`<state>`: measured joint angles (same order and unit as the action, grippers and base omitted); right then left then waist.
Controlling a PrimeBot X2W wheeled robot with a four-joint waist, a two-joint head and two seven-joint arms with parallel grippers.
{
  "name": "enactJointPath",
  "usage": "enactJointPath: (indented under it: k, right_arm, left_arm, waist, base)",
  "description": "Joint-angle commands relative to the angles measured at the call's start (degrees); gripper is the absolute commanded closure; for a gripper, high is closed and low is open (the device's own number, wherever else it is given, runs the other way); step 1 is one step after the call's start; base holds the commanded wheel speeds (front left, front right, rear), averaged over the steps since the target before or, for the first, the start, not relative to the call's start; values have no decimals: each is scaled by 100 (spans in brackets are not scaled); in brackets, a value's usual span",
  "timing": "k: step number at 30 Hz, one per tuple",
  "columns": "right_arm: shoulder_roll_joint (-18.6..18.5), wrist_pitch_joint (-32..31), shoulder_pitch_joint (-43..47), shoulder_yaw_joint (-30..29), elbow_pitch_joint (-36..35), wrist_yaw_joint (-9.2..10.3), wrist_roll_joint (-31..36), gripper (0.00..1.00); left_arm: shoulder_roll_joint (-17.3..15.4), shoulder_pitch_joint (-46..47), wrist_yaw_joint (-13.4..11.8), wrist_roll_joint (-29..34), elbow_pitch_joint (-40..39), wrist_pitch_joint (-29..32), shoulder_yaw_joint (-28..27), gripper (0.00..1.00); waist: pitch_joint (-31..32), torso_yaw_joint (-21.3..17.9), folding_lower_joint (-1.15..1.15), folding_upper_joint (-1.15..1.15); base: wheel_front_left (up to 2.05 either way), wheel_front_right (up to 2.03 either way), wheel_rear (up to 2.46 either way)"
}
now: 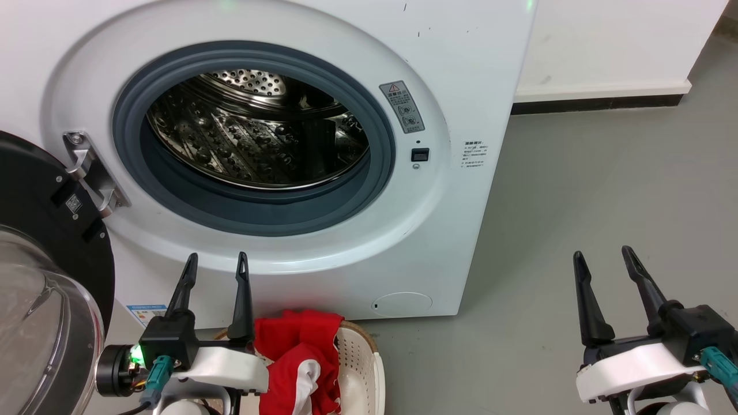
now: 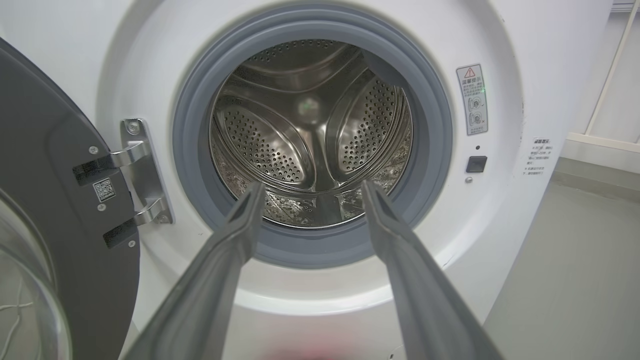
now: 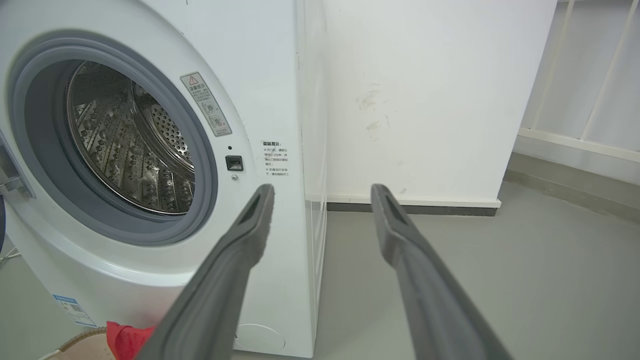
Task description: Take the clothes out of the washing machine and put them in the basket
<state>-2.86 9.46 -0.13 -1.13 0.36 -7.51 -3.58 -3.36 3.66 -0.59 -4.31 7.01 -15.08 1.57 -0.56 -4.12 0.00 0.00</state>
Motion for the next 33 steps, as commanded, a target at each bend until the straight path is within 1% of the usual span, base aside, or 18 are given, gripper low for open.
enactJointPath:
  k: [1,3,4,7,13,15,33]
  right_arm:
    - [-3,-10,40,7,-6,4,-15,0]
    - [-3,-10,38,7,-16,4,-20,0]
    - [0,-1,8,-1,-2,0,-2,100]
    - [4,7,50,22,80,0,-97,100]
    - [-35,-99,-2,14,169,0,-925,100]
    - [-57,-149,-42,12,230,0,-1297,100]
    - [-130,-411,-204,-12,503,1,-3215,100]
  left_arm:
    - [-26,-23,-30,-27,9,-14,4,0]
    - [-37,-12,-30,-33,7,-14,14,0]
    - [-13,0,-15,-2,2,1,13,100]
    - [2,20,5,-96,135,51,-41,100]
    - [5,82,73,-841,228,286,-152,100]
    - [6,74,105,-1196,228,354,-164,100]
    - [15,103,275,-3037,298,754,-287,100]
  waist:
    - [-2,2,0,0]
    - [-4,3,0,0]
    - [-4,3,0,0]
    - [-3,7,0,0]
    - [-1,28,0,0]
    - [0,38,0,0]
    - [6,96,0,0]
  base:
    - [0,0,0]
    - [0,0,0]
    - [0,0,0]
    - [0,0,0]
    - [0,0,0]
    - [0,0,0]
    - [0,0,0]
